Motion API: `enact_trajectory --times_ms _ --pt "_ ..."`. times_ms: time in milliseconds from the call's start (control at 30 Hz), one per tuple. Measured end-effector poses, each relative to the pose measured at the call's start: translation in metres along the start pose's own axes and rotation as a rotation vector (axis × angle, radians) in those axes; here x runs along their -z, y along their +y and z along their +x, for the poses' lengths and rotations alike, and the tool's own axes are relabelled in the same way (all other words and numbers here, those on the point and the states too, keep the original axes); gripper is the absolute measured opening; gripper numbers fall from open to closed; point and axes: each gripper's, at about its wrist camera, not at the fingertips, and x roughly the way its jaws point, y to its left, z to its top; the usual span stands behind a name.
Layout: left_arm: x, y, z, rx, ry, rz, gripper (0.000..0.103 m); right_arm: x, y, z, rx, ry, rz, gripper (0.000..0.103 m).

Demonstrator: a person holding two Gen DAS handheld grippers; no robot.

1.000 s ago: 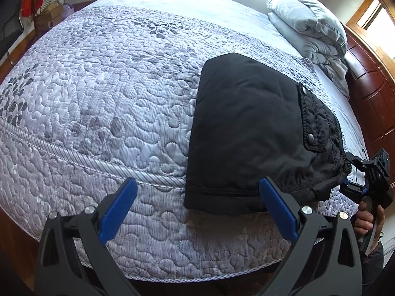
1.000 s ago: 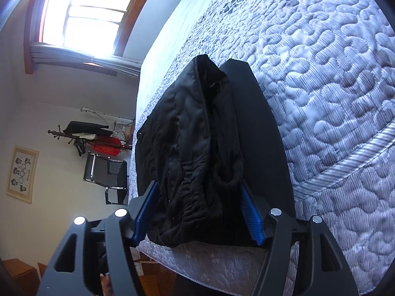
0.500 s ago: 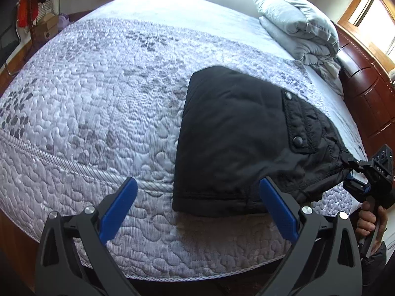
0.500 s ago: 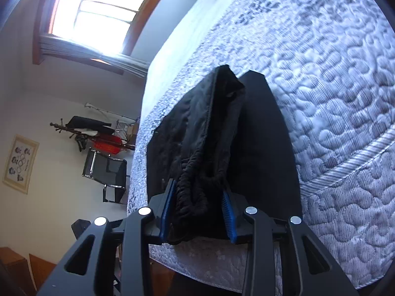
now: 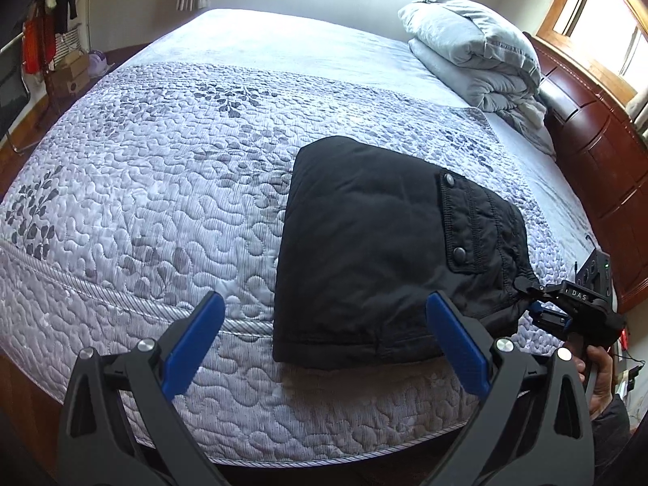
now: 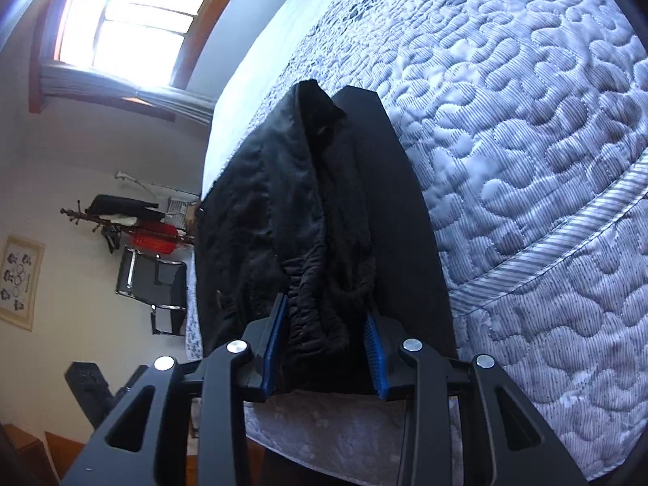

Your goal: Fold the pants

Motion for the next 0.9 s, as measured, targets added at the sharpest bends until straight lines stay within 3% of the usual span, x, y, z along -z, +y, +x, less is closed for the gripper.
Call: enact_trajectory --times_ms 200,433,767,900 --pt "0.003 0.002 0.003 -0.048 0.017 0.025 0.100 0.002 0.027 -0.006 0.077 -0.014 -0.059 0.044" --pt "0.004 0.002 0.003 -0.078 0.028 0.049 0.100 0.013 0.067 -0.028 0.289 -0.079 -0.196 0.058" --pt "0.012 0.001 0.009 -0.117 0.075 0.077 0.100 0.042 0.094 -0.044 0.459 -0.107 -0.291 0.058" --pt "0.015 -0.003 0.009 -0.127 0.092 0.083 0.100 0.049 0.101 -0.045 0.480 -0.102 -0.297 0.058"
